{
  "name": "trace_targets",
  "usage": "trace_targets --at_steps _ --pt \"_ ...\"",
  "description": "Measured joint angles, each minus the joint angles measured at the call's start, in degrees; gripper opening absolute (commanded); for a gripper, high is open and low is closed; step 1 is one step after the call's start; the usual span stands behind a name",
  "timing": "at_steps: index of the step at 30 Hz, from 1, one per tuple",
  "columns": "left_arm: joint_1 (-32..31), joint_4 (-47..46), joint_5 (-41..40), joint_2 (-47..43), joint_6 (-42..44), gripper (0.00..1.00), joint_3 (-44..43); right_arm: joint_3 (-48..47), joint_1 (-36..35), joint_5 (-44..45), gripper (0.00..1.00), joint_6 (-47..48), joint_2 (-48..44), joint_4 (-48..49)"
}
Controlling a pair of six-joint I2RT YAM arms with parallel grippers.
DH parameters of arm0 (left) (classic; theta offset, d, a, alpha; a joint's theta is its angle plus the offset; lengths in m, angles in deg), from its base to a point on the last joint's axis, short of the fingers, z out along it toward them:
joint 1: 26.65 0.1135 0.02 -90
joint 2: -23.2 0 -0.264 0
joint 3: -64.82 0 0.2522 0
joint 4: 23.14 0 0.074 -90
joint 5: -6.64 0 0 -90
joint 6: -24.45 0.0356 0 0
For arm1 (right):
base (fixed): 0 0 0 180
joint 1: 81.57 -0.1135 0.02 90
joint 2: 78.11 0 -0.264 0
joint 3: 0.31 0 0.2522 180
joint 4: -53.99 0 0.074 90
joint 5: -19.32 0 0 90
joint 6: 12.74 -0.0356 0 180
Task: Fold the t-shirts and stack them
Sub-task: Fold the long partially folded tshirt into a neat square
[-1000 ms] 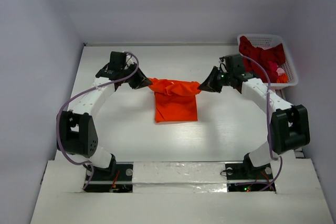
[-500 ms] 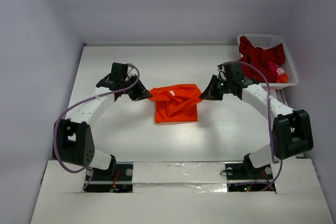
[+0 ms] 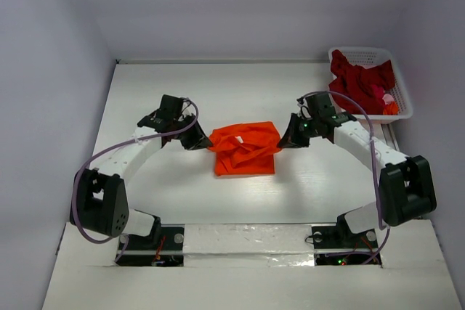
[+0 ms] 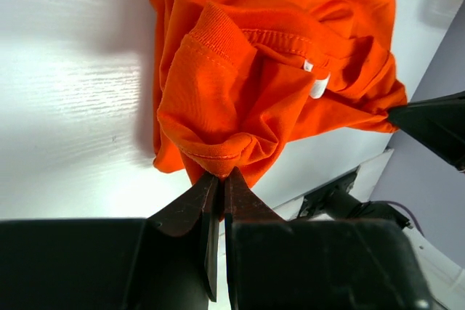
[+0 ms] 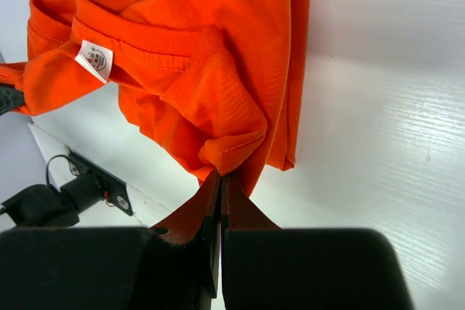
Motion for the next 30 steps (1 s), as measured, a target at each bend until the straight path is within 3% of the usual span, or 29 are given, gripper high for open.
trace_targets --at_steps 5,7,8,10,11,12,14,15,16,20,21,23,26,30 --pt "-1.6 1.11 -1.51 -0.46 0.74 0.0 1.99 1.11 -1.75 1.4 0.01 1.4 -0.42 -0.52" --pt "-2.8 2.19 -2.36 -0.46 1.14 0.02 2.82 2.56 -2.4 1.81 0.17 1.84 -0.7 -1.14" --pt "-3.61 2.89 -2.78 -0.46 1.51 0.05 3.32 3.39 -2.71 2.08 0.35 2.08 -0.98 -1.57" --pt "-5.14 4.46 -3.63 -0.59 2.29 0.22 4.44 4.98 -2.93 2.47 0.57 2.62 -1.95 -2.69" --pt "-5.84 5.16 -3.91 -0.94 2.56 0.29 5.22 5.84 -3.06 2.93 0.73 2.8 -2.73 -3.58" --pt "-6.49 6.27 -4.15 -1.64 2.69 0.46 6.21 6.43 -3.06 3.3 0.76 2.84 -3.67 -4.61" --pt "-7.72 9.29 -4.7 -4.04 2.86 0.61 7.69 6.86 -3.06 4.59 0.78 3.61 -6.23 -7.48" --pt "-8.2 11.13 -5.01 -5.77 2.82 0.74 8.09 6.84 -3.04 5.4 0.78 3.78 -7.96 -8.68" --pt "-8.57 12.59 -5.2 -7.5 3.02 0.75 8.17 6.75 -3.04 6.21 0.79 3.96 -9.88 -9.97" --pt "-8.81 18.03 -7.3 -15.04 2.36 0.65 7.28 4.0 -3.06 9.22 0.76 4.37 -16.72 -15.45" --pt "-8.81 18.99 -8.44 -16.13 2.05 0.56 6.43 2.95 -3.06 9.55 0.75 4.44 -17.16 -15.87" --pt "-8.81 18.93 -9.57 -16.96 1.53 0.5 3.67 0.72 -3.06 9.73 0.74 4.48 -16.33 -15.74" --pt "-8.81 15.43 -10.91 -13.75 0.59 0.32 -0.46 -1.51 -3.06 8.81 0.71 4.46 -11.45 -14.14" --pt "-8.81 8.09 -11.47 -3.52 0.66 0.34 -3.37 -5.97 -3.19 6.56 0.68 4.44 0.35 -11.63"
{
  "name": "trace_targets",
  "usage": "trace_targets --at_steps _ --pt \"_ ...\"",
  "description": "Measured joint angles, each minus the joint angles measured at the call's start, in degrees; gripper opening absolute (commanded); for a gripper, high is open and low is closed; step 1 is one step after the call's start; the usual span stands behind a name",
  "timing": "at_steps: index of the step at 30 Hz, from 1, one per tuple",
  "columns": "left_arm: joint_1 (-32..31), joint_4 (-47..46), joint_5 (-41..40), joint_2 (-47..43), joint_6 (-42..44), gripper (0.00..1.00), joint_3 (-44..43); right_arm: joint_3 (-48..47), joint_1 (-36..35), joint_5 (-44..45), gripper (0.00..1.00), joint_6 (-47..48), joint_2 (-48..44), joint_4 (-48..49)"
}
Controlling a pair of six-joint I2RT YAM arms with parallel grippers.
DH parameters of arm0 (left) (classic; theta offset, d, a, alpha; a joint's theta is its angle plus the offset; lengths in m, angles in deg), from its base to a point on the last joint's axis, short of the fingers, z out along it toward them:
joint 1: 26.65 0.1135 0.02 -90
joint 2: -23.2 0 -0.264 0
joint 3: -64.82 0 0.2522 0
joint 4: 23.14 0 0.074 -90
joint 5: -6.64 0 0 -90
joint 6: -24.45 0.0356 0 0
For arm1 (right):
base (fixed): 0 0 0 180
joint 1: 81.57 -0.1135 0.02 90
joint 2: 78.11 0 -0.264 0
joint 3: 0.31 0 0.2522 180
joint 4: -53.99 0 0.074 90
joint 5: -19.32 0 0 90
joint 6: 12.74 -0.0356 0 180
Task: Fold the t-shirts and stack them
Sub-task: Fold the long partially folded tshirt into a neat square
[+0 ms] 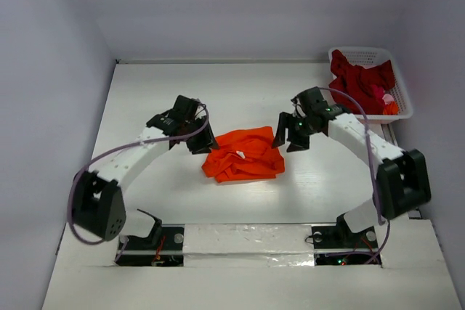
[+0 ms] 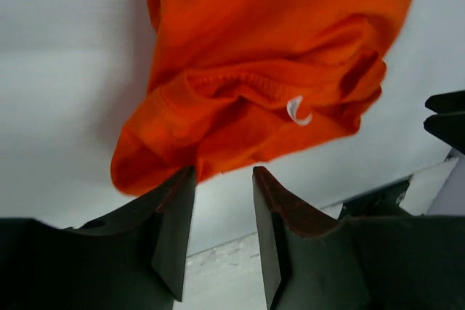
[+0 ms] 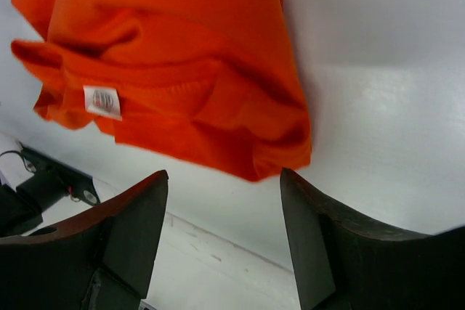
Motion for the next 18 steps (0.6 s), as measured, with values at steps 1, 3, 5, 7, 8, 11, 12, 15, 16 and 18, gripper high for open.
trace_targets --at_steps 1,3,5,7,8,11,12,15,16,18 --pt "0.0 -1.55 -0.13 2.49 0.0 0.35 0.0 -1.25 -0.11 -0.31 0.68 -0.07 2.78 0.48" --pt "0.0 -3.8 -0.39 7.3 0.07 0.36 0.0 -3.63 -0.33 -0.72 0.67 0.04 7.61 1.66" --pt "0.0 -5.25 -0.96 10.49 0.28 0.36 0.0 -5.75 -0.57 -0.76 0.67 0.28 10.45 2.12" --pt "0.0 -6.03 -1.66 11.91 0.59 0.36 0.0 -7.19 -0.74 -0.79 0.66 0.63 12.15 2.75" --pt "0.04 -6.29 -2.23 11.98 0.72 0.37 0.02 -7.61 -0.87 -0.76 0.66 0.74 12.57 3.06" --pt "0.37 -7.56 -3.28 11.78 1.14 0.37 0.13 -7.78 -0.96 -0.68 0.65 0.85 12.94 3.8" --pt "0.55 -7.96 -3.58 11.78 1.22 0.37 0.31 -7.78 -0.96 -0.57 0.63 0.85 12.98 3.91" --pt "1.07 -8.35 -4.48 11.78 1.49 0.37 0.94 -7.78 -0.96 0.09 0.6 0.87 13.73 4.72" --pt "1.29 -8.31 -4.72 11.78 1.55 0.37 1.07 -7.78 -0.96 0.24 0.59 0.87 14.19 4.9" --pt "1.4 -8.52 -5.31 11.78 1.68 0.37 1.07 -7.78 -1.01 0.72 0.59 0.9 15.3 4.94"
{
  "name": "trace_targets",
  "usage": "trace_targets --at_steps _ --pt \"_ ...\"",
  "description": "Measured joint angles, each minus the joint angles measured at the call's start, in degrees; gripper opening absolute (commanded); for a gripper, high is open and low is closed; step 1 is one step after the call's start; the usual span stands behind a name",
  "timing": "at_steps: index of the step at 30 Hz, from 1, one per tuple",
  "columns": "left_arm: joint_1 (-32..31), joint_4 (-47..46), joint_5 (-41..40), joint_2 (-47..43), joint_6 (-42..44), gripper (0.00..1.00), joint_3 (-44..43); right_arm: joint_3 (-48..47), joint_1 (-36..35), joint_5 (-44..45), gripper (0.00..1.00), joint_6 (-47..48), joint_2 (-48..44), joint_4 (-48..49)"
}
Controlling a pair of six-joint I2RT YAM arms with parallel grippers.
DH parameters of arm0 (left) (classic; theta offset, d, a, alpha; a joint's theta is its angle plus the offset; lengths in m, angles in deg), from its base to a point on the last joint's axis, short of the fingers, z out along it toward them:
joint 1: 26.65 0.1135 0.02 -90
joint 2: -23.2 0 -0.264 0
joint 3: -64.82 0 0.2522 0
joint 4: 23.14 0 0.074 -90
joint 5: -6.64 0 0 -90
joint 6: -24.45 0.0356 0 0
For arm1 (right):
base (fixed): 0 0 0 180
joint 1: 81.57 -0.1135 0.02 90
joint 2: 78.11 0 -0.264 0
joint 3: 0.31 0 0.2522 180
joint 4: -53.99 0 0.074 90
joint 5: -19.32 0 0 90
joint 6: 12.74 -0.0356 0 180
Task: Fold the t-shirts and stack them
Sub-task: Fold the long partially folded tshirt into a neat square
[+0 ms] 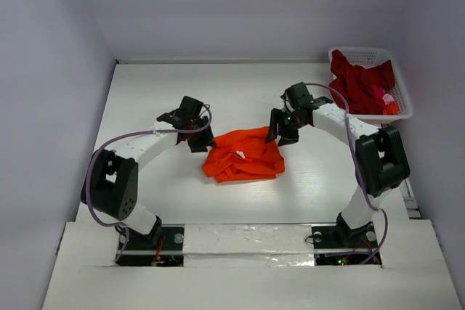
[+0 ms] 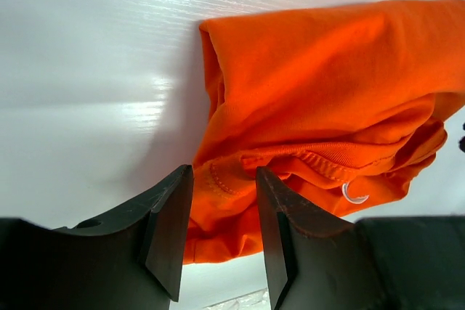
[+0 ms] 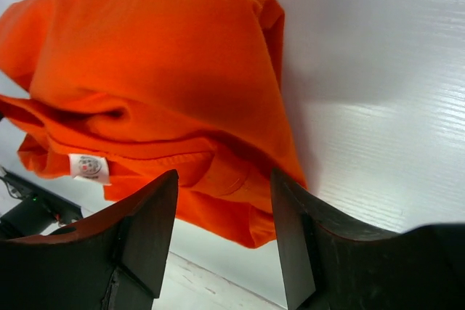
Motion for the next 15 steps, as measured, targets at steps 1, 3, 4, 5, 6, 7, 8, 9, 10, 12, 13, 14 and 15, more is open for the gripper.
trace_targets --at_steps 1,3,4,5,6,7,8,9,10,12,13,14,15 --pt "0.02 -0.17 -0.15 0.0 0.07 0.37 0.0 0.0 -0.11 0.2 0.59 0.0 0.59 -0.02" --pt "0.02 -0.33 -0.44 0.0 0.11 0.37 0.0 0.0 -0.46 0.55 0.58 0.0 1.4 -0.02" --pt "0.02 -0.39 -0.46 0.0 0.11 0.37 0.0 0.0 -0.76 0.68 0.58 0.0 1.75 -0.02" --pt "0.02 -0.5 -0.52 0.0 0.11 0.37 0.0 -0.09 -1.16 0.76 0.57 0.0 2.01 -0.04" --pt "0.02 -0.63 -0.55 0.02 0.11 0.37 0.0 -0.24 -1.55 0.94 0.56 0.0 2.32 -0.04" --pt "0.02 -0.72 -0.55 0.02 0.11 0.37 -0.02 -0.42 -1.86 0.96 0.56 0.0 2.54 -0.04" --pt "0.02 -0.79 -0.55 0.02 0.11 0.37 -0.02 -0.59 -2.03 0.98 0.56 -0.02 2.69 -0.04" --pt "0.02 -0.87 -0.52 0.04 0.11 0.37 -0.02 -0.76 -2.32 0.98 0.55 -0.02 2.8 -0.04" --pt "0.02 -0.94 -0.52 0.09 0.11 0.37 -0.02 -0.92 -2.64 0.98 0.55 -0.04 2.86 -0.02" --pt "0.02 -1.05 -0.48 0.15 0.11 0.36 -0.02 -1.07 -2.84 0.98 0.52 -0.04 2.89 0.02" --pt "0.02 -1.09 -0.46 0.15 0.11 0.36 -0.02 -1.07 -3.04 1.01 0.51 -0.04 2.91 0.04" --pt "0.02 -1.14 -0.42 0.15 0.11 0.36 -0.02 -1.07 -3.06 1.01 0.5 -0.07 2.95 0.02" --pt "0.02 -1.14 -0.42 0.17 0.11 0.36 -0.02 -1.07 -3.08 1.05 0.5 -0.07 3.02 0.02"
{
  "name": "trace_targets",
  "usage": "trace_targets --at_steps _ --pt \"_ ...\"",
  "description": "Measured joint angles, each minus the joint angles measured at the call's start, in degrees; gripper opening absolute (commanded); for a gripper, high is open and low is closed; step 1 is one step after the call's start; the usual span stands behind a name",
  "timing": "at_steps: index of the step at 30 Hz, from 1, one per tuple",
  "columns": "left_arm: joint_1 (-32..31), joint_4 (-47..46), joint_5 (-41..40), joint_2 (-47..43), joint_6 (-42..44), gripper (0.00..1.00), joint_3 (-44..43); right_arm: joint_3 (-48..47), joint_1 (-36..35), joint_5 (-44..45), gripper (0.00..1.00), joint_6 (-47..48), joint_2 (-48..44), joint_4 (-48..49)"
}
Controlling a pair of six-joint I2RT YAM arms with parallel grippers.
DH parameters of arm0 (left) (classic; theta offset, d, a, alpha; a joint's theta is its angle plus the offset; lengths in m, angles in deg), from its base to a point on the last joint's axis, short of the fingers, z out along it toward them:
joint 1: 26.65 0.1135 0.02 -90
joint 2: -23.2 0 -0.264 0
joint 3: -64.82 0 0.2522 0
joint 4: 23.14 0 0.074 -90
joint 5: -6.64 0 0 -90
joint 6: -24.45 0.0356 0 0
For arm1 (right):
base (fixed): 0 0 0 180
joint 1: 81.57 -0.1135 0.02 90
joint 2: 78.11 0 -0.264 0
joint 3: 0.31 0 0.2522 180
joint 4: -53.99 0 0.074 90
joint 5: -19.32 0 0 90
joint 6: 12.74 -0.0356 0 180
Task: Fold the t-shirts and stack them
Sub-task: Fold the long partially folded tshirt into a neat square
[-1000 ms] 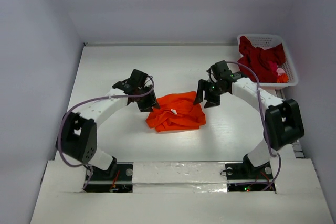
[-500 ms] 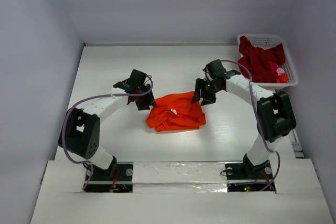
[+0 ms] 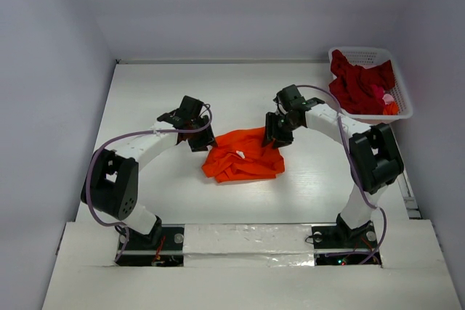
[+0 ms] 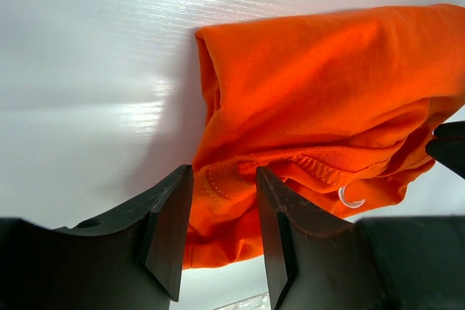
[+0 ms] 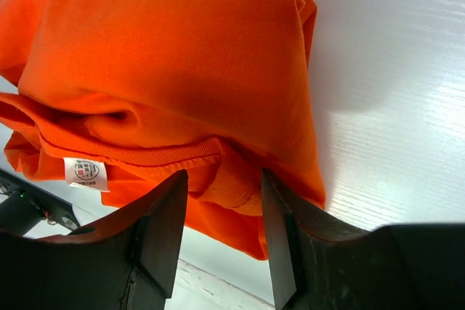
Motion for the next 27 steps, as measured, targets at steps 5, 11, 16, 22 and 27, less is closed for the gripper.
trace_targets --at_steps 5,11,16,22,27 --pt "0.0 -0.24 0.02 0.39 0.0 0.35 0.0 0.0 -0.02 0.22 0.41 0.04 0.33 0.13" --pt "0.0 -0.37 0.02 0.79 0.0 0.31 0.0 0.0 -0.02 0.76 0.35 0.02 0.66 0.35" --pt "0.0 -0.37 0.02 0.79 0.0 0.31 0.0 0.02 -0.02 1.16 0.3 0.02 0.68 0.35" --pt "0.0 -0.37 0.02 0.81 0.02 0.3 0.0 0.04 -0.13 1.49 0.19 0.04 0.68 0.35" --pt "0.0 -0.57 0.09 1.84 0.02 0.29 0.0 0.07 -0.68 1.64 0.0 0.02 0.68 0.35"
